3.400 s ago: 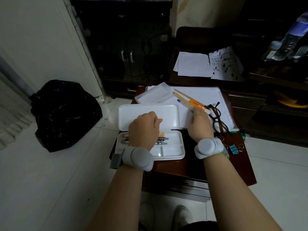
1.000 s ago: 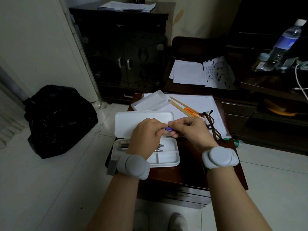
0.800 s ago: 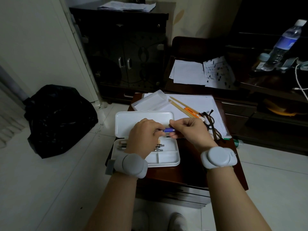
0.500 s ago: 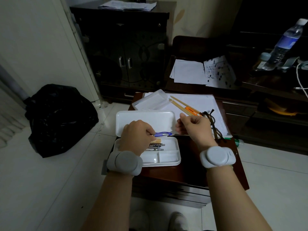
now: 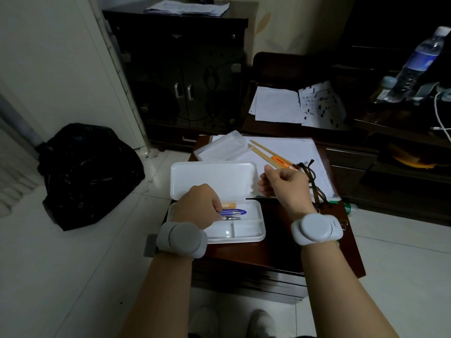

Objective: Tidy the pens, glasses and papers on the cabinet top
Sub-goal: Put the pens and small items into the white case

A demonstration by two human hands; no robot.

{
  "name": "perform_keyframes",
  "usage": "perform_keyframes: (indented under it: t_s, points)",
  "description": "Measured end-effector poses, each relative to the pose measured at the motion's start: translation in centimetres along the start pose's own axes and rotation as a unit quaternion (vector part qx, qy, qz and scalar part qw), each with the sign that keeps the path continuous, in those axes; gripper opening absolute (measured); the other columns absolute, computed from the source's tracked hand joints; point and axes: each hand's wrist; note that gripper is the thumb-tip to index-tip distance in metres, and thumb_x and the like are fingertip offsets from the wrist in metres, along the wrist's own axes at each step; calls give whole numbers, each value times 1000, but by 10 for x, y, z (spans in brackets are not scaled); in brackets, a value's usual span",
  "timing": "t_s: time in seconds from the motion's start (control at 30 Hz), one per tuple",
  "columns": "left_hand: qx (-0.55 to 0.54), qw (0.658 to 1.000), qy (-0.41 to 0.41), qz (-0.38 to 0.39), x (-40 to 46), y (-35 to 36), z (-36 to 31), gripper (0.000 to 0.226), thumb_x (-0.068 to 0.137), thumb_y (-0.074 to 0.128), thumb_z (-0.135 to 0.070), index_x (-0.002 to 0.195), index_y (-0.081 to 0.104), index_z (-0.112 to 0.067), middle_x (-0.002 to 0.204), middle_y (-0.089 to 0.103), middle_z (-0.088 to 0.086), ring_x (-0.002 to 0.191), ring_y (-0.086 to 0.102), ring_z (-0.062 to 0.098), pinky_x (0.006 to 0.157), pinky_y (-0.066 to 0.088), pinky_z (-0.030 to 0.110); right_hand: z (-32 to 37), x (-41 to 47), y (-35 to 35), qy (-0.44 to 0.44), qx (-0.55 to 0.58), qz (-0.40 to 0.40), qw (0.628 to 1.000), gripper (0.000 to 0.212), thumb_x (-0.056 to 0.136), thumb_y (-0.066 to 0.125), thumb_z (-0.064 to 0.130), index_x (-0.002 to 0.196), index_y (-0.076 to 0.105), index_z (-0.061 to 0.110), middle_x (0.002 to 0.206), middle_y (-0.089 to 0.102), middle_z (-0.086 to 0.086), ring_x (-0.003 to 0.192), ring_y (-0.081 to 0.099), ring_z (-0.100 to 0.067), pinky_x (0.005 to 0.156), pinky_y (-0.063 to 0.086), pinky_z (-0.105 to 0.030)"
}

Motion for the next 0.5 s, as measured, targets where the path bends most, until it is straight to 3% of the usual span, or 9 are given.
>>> perform_keyframes:
  t_s: [0.5]
  points:
    - [20,1000,-10,-17,3,5,7,12,69,77,-17,66,72,-27,86,70,0,86,64,22,81,55,41,-4,2,-2,5,-4,-4,1000,30,93,56,22,74,66,1,65,66,-10,55,62,-15,56,54,-22]
Point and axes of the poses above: each hand's wrist, its own x-axis towards the middle knuckle, its own y-axis out of the palm, z = x × y
